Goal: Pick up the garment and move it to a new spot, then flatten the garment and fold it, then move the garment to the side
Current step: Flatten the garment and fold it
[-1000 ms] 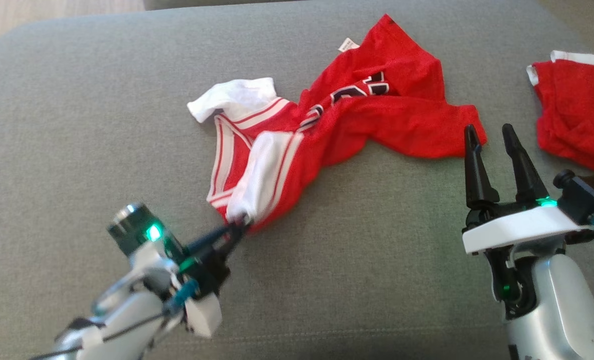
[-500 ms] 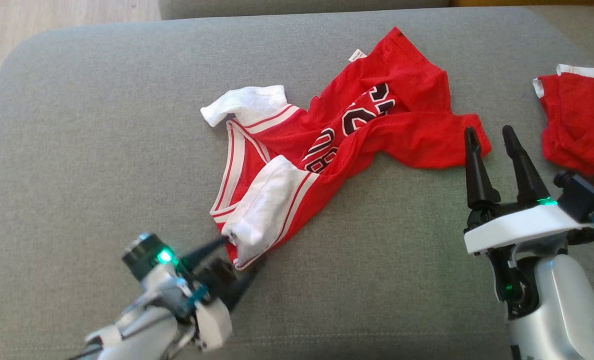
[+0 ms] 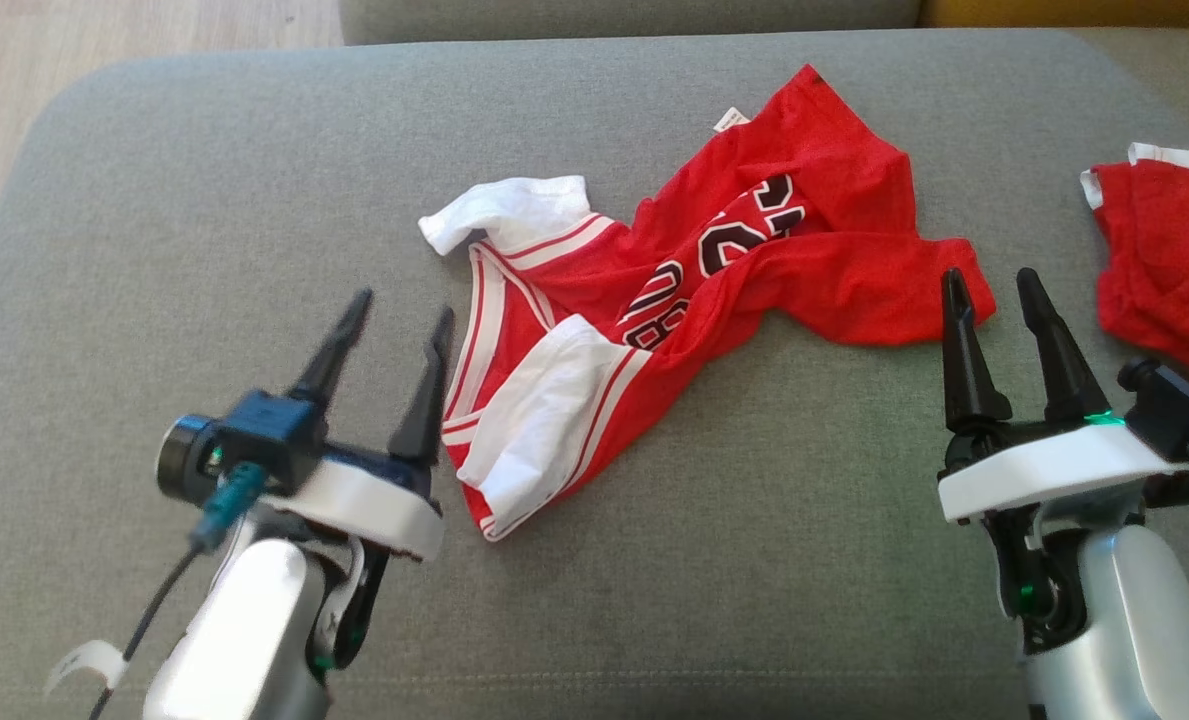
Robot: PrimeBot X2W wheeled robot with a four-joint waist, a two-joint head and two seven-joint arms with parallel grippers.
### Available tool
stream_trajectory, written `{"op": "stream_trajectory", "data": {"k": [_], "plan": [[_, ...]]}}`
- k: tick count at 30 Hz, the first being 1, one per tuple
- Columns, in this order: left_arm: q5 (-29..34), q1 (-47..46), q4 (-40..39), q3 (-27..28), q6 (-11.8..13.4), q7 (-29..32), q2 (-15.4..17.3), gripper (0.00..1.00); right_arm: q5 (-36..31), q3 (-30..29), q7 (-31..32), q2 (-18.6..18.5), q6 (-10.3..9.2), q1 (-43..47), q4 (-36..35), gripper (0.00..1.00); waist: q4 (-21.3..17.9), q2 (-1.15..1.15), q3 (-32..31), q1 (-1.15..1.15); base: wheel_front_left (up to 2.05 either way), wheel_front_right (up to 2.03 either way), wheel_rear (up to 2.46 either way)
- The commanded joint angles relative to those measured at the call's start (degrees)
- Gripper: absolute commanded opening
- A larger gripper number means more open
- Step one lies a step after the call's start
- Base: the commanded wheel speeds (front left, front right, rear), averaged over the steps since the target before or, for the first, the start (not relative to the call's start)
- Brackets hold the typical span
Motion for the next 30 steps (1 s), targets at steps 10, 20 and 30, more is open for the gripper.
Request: {"op": "stream_trajectory", "data": {"k": [10, 20, 30], "plan": [[0.69, 3.1, -2.62, 10.7, -0.67, -0.31, -7.85, 1.0, 0.86, 1.7, -0.3, 0.03, -0.03, -0.07, -2.93, 1.0, -1.06, 0.0, 0.16, 0.0, 0.0, 0.0, 0.0], [2.25, 4.64, 2.72, 9.91, -2.74, -0.31, -9.4, 1.0, 1.38, 2.72, -0.64, 0.03, -0.03, -0.39, -2.21, 1.0, -2.2, 0.0, 0.35, 0.0, 0.0, 0.0, 0.0], [4.25, 4.0, 14.32, 5.93, -2.81, -0.31, -9.49, 1.0, 1.44, 2.99, -1.22, 0.03, -0.03, -0.15, -1.1, 1.0, -2.7, 0.0, 0.12, 0.0, 0.0, 0.0, 0.0]]}}
